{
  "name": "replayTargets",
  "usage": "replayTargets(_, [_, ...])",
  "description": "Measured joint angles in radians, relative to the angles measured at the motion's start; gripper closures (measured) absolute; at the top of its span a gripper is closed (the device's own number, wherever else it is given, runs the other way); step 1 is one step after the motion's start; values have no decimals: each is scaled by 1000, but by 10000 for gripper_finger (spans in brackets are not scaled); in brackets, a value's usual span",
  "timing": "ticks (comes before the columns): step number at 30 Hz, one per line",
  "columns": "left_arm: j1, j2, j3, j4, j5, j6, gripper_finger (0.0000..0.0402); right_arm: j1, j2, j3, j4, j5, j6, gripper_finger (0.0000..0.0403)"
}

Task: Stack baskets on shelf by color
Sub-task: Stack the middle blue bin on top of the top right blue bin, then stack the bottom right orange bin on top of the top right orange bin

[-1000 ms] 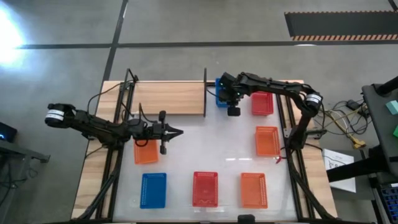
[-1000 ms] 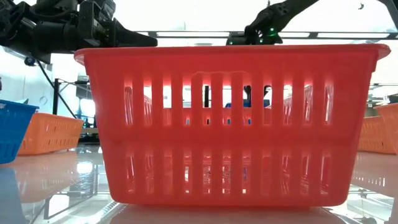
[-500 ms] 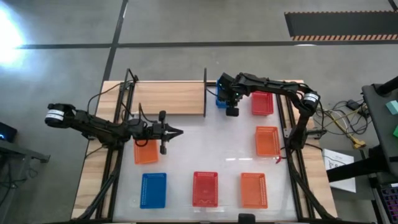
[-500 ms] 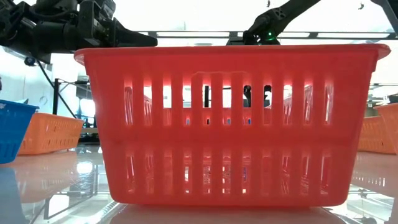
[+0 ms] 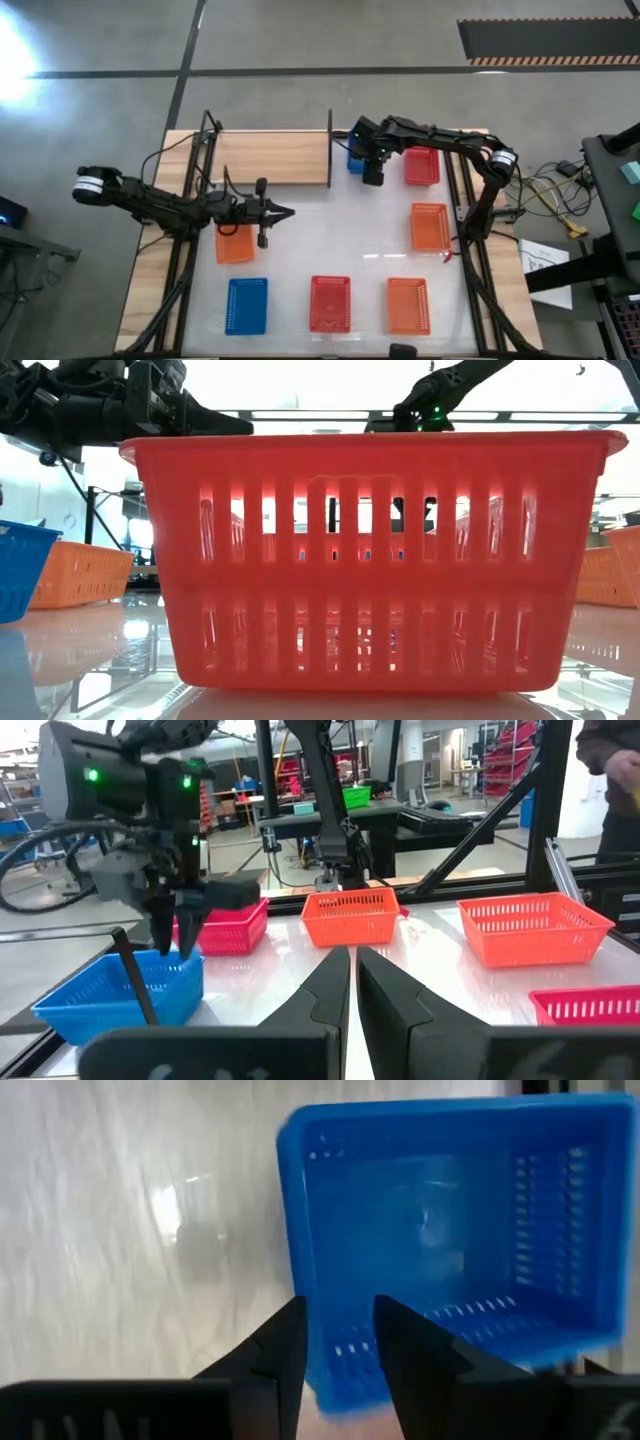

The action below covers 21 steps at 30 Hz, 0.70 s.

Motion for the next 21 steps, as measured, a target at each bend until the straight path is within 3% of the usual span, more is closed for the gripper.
replayTargets(9, [0, 6, 0, -6, 0, -3, 395, 13, -191, -107, 70, 10, 62, 386])
replayTargets(15, [0, 6, 0, -7, 1, -4, 395, 52, -380, -330, 281, -114, 161, 390])
replayTargets(21, [-4, 6, 0, -11, 37, -6, 395, 153, -556, -596, 576, -120, 278, 390])
